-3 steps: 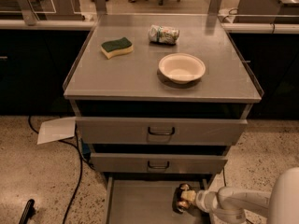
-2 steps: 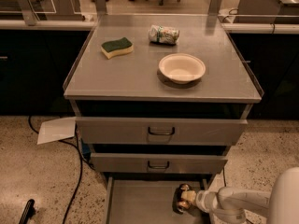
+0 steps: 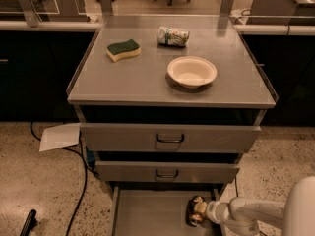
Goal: Place orange can into bottom drawer
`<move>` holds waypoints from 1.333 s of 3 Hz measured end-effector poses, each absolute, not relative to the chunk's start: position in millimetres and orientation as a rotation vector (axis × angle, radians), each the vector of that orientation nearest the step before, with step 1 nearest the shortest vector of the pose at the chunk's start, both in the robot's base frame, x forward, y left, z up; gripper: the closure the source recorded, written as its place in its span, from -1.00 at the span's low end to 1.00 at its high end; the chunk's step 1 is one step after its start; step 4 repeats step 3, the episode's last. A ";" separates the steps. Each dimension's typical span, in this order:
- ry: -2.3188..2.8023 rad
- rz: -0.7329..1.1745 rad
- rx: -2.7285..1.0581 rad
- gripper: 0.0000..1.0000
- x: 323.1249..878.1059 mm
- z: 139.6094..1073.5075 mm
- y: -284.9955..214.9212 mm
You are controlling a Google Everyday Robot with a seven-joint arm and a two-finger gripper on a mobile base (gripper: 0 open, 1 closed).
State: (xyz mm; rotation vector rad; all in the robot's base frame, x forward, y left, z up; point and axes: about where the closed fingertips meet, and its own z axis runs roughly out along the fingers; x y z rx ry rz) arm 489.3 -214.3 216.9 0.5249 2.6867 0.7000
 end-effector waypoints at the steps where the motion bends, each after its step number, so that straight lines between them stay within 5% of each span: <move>1: 2.687 0.700 0.525 -0.77 489.3 216.9 -214.2; 2: 2.687 0.700 0.525 -1.00 489.2 216.9 -214.1; 4: 2.687 0.700 0.525 -1.00 489.2 216.9 -214.1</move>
Offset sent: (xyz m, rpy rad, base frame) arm 0.0000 0.0000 0.0000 0.0000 0.0000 0.0000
